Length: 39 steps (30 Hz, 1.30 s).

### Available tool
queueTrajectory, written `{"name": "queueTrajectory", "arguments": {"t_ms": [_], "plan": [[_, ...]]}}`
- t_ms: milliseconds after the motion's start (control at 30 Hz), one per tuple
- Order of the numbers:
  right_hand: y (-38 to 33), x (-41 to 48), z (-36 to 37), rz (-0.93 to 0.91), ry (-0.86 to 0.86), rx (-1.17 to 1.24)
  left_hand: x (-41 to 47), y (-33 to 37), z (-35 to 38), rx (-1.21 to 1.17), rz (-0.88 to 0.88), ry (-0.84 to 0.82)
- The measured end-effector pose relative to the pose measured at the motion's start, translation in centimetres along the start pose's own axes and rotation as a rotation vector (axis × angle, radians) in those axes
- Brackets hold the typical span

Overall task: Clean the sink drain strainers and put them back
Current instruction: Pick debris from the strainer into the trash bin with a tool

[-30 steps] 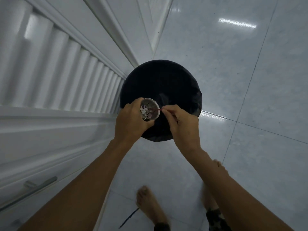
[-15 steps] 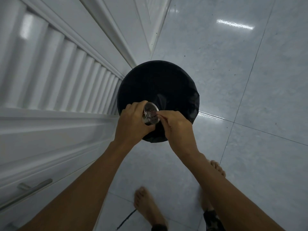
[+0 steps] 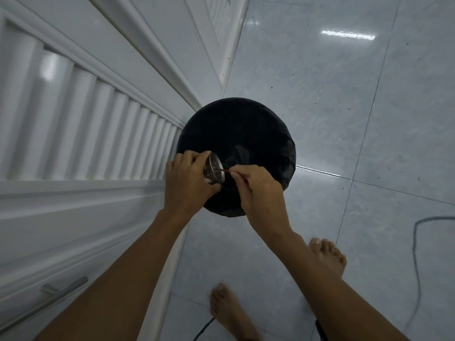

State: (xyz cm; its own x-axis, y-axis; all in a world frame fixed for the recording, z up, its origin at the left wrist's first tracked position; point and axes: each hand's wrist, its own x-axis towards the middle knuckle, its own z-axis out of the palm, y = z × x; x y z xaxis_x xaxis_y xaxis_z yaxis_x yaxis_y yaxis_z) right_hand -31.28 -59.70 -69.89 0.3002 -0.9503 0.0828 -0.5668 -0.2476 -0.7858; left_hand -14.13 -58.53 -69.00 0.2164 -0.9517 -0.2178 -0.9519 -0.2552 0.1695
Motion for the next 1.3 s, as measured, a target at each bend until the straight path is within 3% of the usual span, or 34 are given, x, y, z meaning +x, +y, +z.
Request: {"name": "queueTrajectory", "arguments": {"t_ms": [100,200,267,367,500,667,733,833,1000,1133,1233,1300], "plan": [[0.3,-0.2,-0.1,0.148,-0.094,0.098,0.1,-0.3,0.0,-0.003,0.07,0.01],[1.2,0.0,-0.6,0.236,0.034,0.089,0.1,-0.6,0.0,-0.004,0.063,-0.012],[1.4,0.0,-0.6,0.231,0.054,0.176,0.4,-0.6,-0.1,-0.031,0.018,-0.036],[1.6,-0.6,-0.1,0.206,-0.089,0.254,0.5,-0.3,-0.2,-0.134,0.036,-0.111],[2.5,-1.0,0.0,0.322,0.031,0.182,0.6,-0.1,-0.4,-0.189,-0.02,-0.177],[2.4,-1.5,0.2,0.314,-0.086,0.339,1.1,0.3,-0.2,-0.204,-0.076,-0.312],[2.7,-1.5,0.4,0.383,-0.026,0.309,1.0,0.5,-0.1,-0.206,-0.063,-0.35],[3.0,-1.6,0.2,0.445,0.088,0.325,1.0,0.6,-0.1,-0.226,-0.103,-0.347],[2.6,-2.1,0.3,0.424,-0.064,0.34,0.6,0.8,0.1,-0.207,-0.059,-0.367],[3.2,-1.9,-0.3,0.446,0.092,0.321,0.5,0.5,0.0,-0.224,-0.092,-0.338],[2.9,-1.8,-0.2,0.488,-0.022,0.497,0.5,0.5,0.0,-0.23,-0.072,-0.336],[2.6,-1.8,0.1,0.514,-0.063,0.487,0.4,0.8,0.1,-0.231,-0.049,-0.347]]}}
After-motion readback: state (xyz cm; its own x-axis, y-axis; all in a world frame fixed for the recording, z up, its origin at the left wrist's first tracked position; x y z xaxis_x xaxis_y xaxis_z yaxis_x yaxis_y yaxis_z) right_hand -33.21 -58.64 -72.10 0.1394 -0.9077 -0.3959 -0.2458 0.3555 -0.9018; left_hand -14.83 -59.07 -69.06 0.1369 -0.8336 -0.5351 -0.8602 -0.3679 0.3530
